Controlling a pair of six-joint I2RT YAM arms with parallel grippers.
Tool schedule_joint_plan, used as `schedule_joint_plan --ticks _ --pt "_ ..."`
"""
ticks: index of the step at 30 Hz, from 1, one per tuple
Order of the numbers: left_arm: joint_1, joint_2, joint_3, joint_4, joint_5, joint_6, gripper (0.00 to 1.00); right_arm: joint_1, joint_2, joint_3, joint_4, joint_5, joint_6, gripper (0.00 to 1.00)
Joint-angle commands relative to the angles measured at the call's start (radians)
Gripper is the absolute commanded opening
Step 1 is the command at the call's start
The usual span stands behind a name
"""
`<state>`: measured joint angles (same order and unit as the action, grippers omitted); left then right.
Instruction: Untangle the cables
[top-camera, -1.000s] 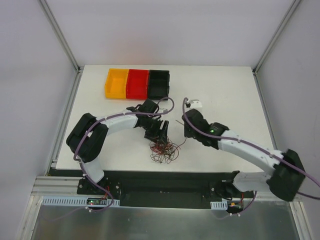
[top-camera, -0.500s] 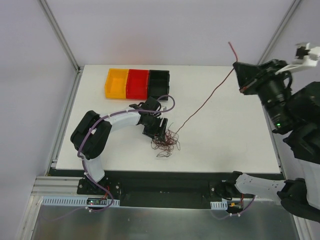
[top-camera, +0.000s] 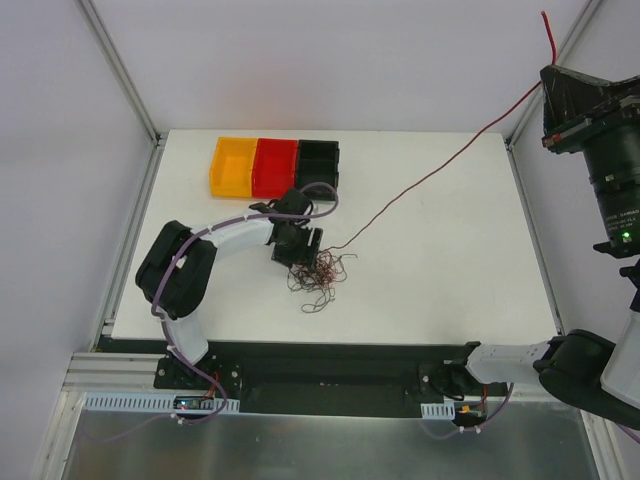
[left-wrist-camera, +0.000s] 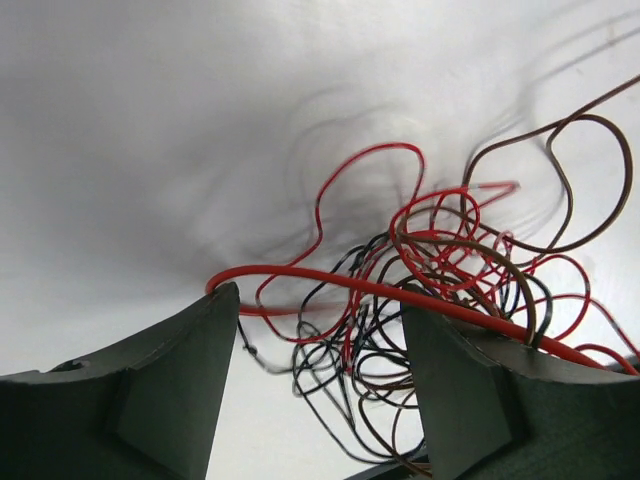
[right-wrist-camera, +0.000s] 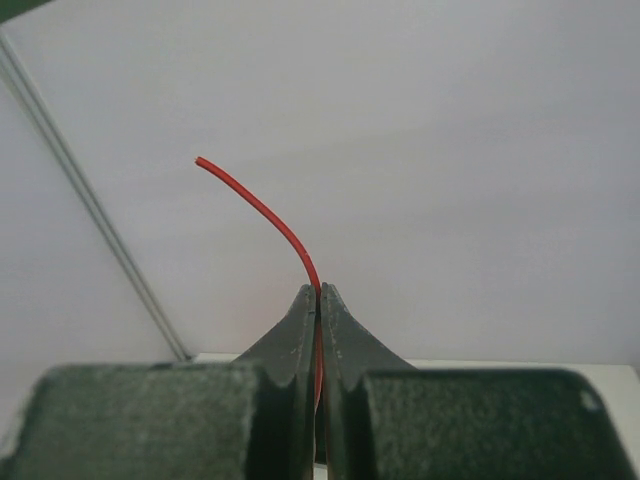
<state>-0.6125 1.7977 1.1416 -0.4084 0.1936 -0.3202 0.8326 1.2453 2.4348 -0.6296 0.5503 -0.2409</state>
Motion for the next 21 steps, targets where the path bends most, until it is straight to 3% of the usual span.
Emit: schedule_joint_plan --ticks 1,7,13,15,18,21 --pt "0.104 -0.132 -0.019 -0.053 -0.17 -0.002 0.64 -0.003 -0.033 -0.043 0.074 0.146 -0.144 0.01" --pt "0.286 -0.221 -0.029 -0.058 -0.169 -0.01 0.59 -0.001 -0.078 -0.117 0.103 0.376 -0.288 0.01" --pt "0.375 -0.282 -0.031 -0.061 -0.238 -0.017 0.59 -0.003 -0.127 -0.353 0.396 0.652 -0.605 0.01" --pt "0.402 -0.305 -0.029 -0.058 -0.229 -0.02 0.59 -0.013 -0.112 -0.393 0.4 0.698 -0.65 0.01" --pt "0.41 -0.353 -0.039 -0.03 -0.163 0.003 0.65 -0.012 -0.116 -0.492 0.381 0.72 -0.606 0.0" --pt "0.402 -0.417 -0.075 0.022 -0.057 0.021 0.75 -0.013 -0.148 -0.644 0.147 0.668 -0.344 0.01"
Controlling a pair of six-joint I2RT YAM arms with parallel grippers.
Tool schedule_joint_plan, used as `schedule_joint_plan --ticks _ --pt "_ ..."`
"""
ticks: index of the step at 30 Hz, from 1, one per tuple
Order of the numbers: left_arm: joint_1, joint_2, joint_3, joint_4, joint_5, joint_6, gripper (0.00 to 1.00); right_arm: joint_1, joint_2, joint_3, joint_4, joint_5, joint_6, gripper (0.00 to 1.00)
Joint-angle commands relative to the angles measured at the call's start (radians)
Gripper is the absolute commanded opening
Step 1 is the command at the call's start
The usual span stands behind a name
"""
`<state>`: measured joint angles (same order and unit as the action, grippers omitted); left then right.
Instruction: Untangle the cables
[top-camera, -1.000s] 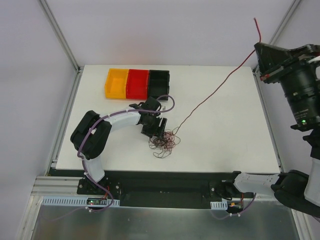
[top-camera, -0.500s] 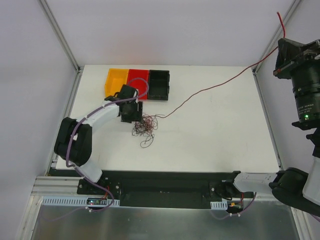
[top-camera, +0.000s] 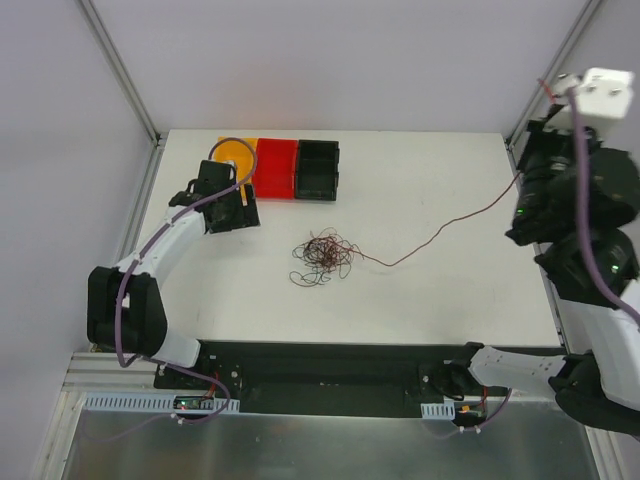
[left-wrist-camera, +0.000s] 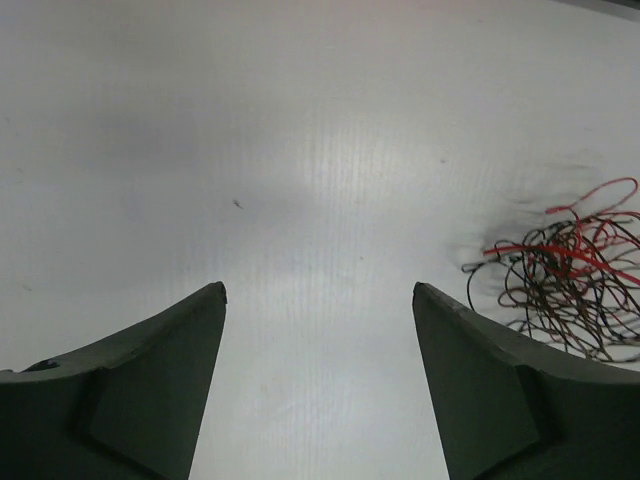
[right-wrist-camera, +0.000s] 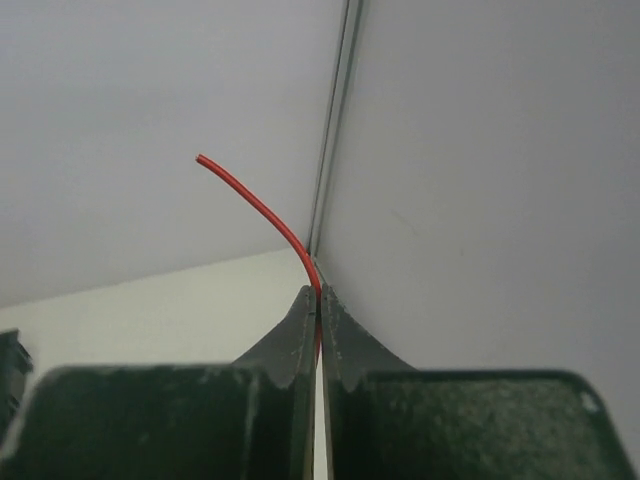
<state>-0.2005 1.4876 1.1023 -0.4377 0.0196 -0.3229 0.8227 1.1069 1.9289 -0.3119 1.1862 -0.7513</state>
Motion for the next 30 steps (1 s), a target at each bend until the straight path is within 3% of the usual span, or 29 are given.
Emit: schedule_joint_plan --ticks 1,5,8,11,14,20,22,24,26,28,30 --pt "-0.019 -0.119 -0.041 0.063 0.135 0.027 0.77 -0.002 -0.028 -0.225 -0.211 0.011 0.241 0.01" --pt "-0.06 -0.136 -0.045 0.085 0.192 0.045 0.81 -0.02 -0.078 -0.583 -0.359 -0.038 0.571 0.01" --pt "-0.094 -0.101 -0.039 0.103 0.304 0.033 0.86 -0.117 -0.052 -0.775 -0.483 -0.311 0.866 0.01" --pt "-0.172 -0.001 -0.013 0.12 0.504 0.03 0.96 -0.207 -0.004 -0.947 -0.469 -0.583 1.012 0.01" --pt "-0.278 0.091 0.016 0.12 0.603 0.031 0.99 -0.261 -0.004 -1.057 -0.412 -0.675 1.064 0.01" --pt "-0.336 0.111 0.037 0.111 0.524 0.048 0.99 -0.528 -0.08 -1.146 -0.406 -0.688 1.081 0.01" --pt "-0.338 0.114 0.041 0.097 0.491 0.054 0.99 -0.594 -0.111 -1.157 -0.374 -0.718 1.028 0.25" --pt "-0.341 0.131 0.051 0.071 0.476 0.061 0.99 -0.599 -0.117 -1.128 -0.331 -0.849 0.919 0.51" --pt "-0.343 0.149 0.067 0.047 0.471 0.064 0.97 -0.567 -0.11 -1.11 -0.27 -1.035 0.847 0.64" --pt "-0.344 0.168 0.08 0.037 0.496 0.07 0.85 -0.499 -0.101 -1.12 -0.167 -1.175 0.813 0.74" --pt "-0.346 0.177 0.087 0.037 0.522 0.073 0.82 -0.455 -0.056 -1.139 -0.054 -1.372 0.808 0.77"
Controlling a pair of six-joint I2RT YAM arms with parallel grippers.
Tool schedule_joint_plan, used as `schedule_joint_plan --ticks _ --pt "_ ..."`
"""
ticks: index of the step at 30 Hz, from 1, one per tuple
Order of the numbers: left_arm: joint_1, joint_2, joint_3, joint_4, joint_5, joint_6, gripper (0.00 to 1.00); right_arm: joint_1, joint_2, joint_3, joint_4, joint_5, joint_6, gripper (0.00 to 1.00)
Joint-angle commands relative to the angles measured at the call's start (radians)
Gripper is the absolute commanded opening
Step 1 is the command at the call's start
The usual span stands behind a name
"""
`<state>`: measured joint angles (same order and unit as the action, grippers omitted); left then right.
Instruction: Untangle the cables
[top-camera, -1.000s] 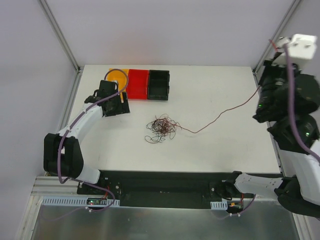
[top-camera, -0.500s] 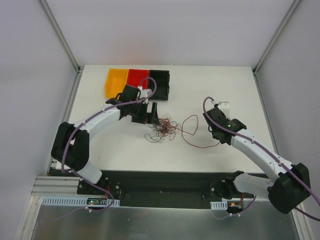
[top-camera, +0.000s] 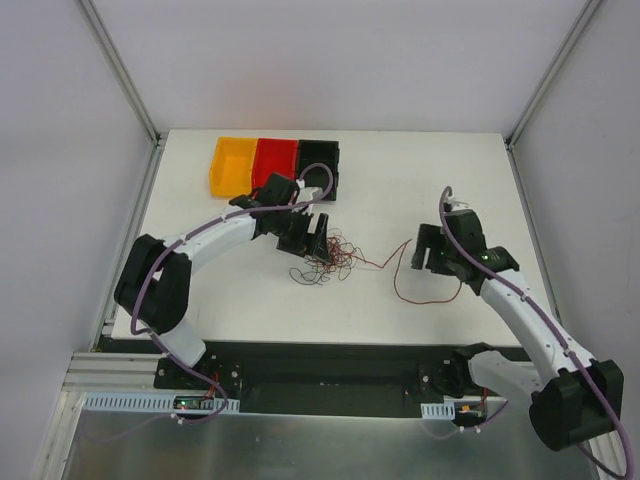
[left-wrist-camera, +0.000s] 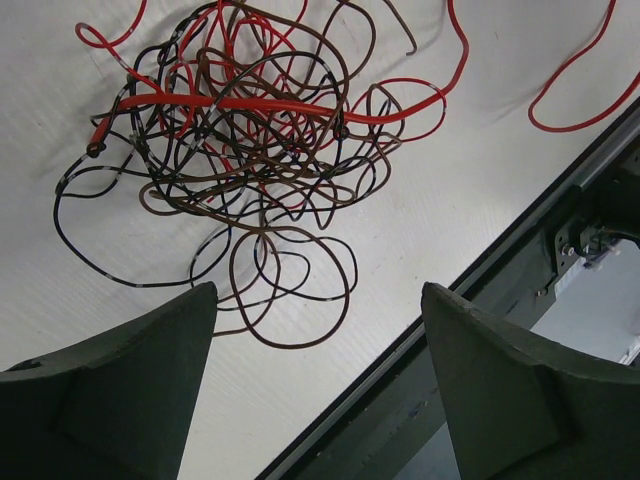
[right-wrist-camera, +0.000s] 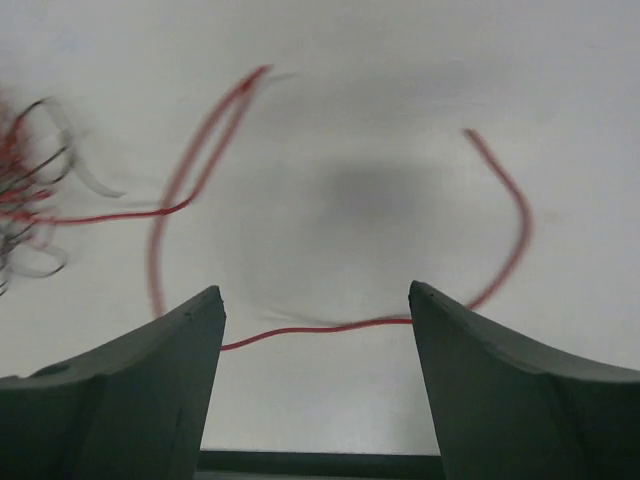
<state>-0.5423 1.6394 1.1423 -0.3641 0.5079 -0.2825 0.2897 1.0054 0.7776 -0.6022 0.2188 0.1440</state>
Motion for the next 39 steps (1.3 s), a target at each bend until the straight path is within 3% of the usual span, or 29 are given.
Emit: schedule_joint_plan --ticks 1,7,14,18,20,22,24,28,33,39 --pt "-0.004 0.026 0.047 -0.036 0.032 0.034 0.82 0.094 0.091 0.009 0.289 -0.458 -0.081 0.77" --pt "-0.024 0.04 0.05 -0.039 -0.048 0.06 0.88 0.169 0.271 0.005 0.466 -0.466 -0.105 0.75" --pt "-0.03 0.108 0.094 -0.055 -0.097 0.071 0.87 0.282 0.496 0.158 0.365 -0.233 -0.093 0.75" --pt "-0.039 0.141 0.105 -0.065 -0.134 0.069 0.85 0.331 0.513 0.123 0.468 -0.125 -0.112 0.72" --pt "-0.039 0.158 0.114 -0.068 -0.147 0.066 0.84 0.342 0.536 0.118 0.519 -0.096 -0.126 0.63" --pt "-0.039 0.171 0.119 -0.068 -0.175 0.06 0.85 0.347 0.553 0.126 0.529 -0.07 -0.129 0.42" --pt "-0.039 0.18 0.12 -0.072 -0.203 0.052 0.84 0.356 0.535 0.114 0.548 -0.073 -0.127 0.22" --pt "-0.039 0.21 0.138 -0.105 -0.302 0.045 0.86 0.387 0.445 0.085 0.542 -0.104 -0.127 0.01" --pt "-0.039 0.244 0.212 -0.229 -0.451 0.083 0.88 0.413 0.207 0.054 0.515 -0.115 -0.138 0.0" --pt "-0.038 0.235 0.195 -0.23 -0.456 0.066 0.89 0.411 -0.045 0.259 0.325 -0.099 -0.138 0.01"
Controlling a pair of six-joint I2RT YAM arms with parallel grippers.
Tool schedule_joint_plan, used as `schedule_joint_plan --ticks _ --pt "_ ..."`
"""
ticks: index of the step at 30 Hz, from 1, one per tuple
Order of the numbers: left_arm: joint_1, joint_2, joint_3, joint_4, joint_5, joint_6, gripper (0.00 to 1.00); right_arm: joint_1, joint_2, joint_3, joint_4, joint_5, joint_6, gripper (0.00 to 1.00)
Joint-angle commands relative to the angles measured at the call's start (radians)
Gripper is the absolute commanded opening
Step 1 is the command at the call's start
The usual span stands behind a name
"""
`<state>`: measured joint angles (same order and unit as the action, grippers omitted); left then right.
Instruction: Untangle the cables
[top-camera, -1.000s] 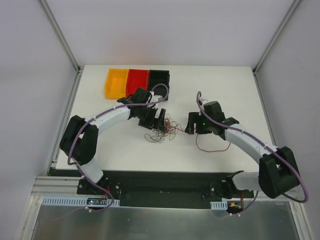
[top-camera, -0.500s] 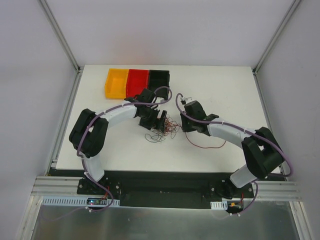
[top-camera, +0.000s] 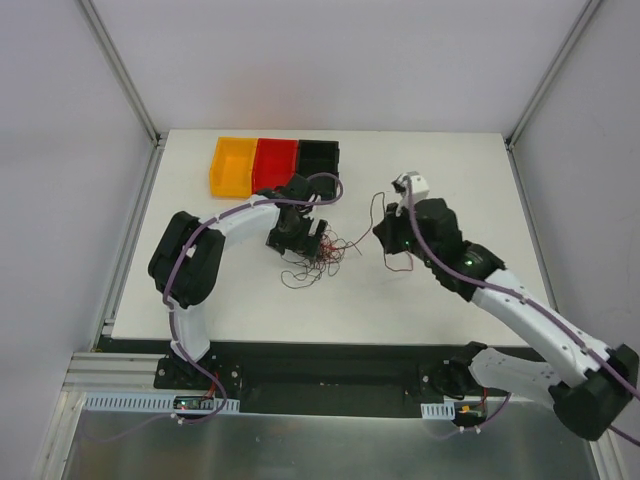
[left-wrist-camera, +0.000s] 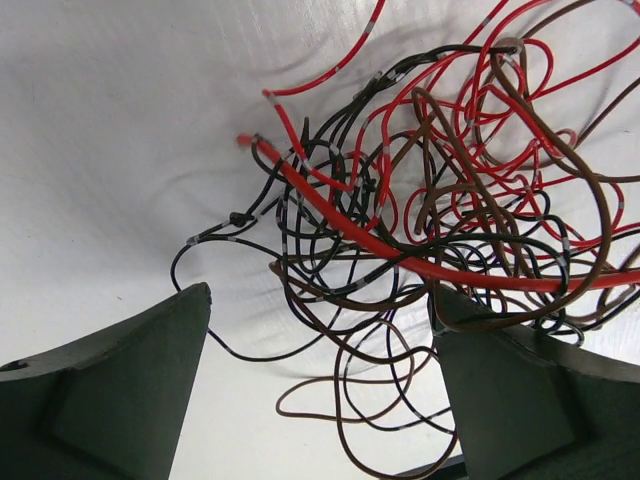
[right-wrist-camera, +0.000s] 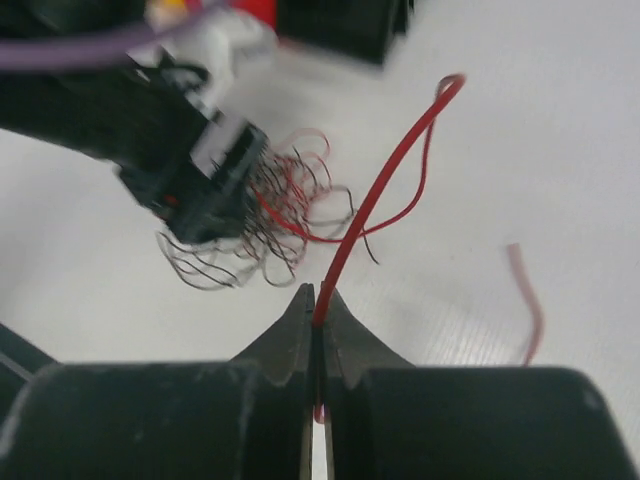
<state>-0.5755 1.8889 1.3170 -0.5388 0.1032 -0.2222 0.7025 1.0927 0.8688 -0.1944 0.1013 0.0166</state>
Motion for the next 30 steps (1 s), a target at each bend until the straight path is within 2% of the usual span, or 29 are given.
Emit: schedule_joint_plan --ticks 1,4,7,11,13,16,21,25,28,30 --pt "-0.003 -0.001 0.021 -0.055 -0.051 0.0 0.89 -0.001 -0.158 0.226 -0.103 0.024 -0.01 0.01" --pt "-0.001 0.021 0.018 -0.061 -0.097 -0.009 0.88 0.0 -0.194 0.41 -0.154 0.034 -0.07 0.0" --pt "0.019 0.018 0.007 -0.064 -0.16 -0.014 0.89 -0.001 -0.208 0.597 -0.21 0.11 -0.135 0.0" --pt "0.071 0.015 0.004 -0.07 -0.18 -0.025 0.93 0.0 -0.215 0.784 -0.278 0.198 -0.196 0.0" --pt "0.103 0.006 0.004 -0.076 -0.172 -0.032 0.94 0.0 -0.226 0.818 -0.295 0.215 -0.217 0.01" --pt "0.117 -0.034 0.004 -0.079 -0.166 -0.026 0.95 0.0 -0.238 0.791 -0.293 0.21 -0.222 0.0" --pt "0.115 -0.161 -0.044 -0.063 -0.149 -0.005 0.98 -0.001 -0.264 0.646 -0.29 0.225 -0.213 0.01" --pt "0.114 -0.307 -0.1 -0.024 -0.145 0.024 0.99 -0.001 -0.292 0.504 -0.29 0.236 -0.19 0.01" --pt "0.091 -0.422 -0.148 0.019 -0.215 0.024 0.99 -0.003 -0.301 0.396 -0.315 0.221 -0.132 0.0" --pt "0.068 -0.499 -0.18 0.068 -0.214 0.032 0.99 -0.001 -0.324 0.307 -0.318 0.206 -0.097 0.01"
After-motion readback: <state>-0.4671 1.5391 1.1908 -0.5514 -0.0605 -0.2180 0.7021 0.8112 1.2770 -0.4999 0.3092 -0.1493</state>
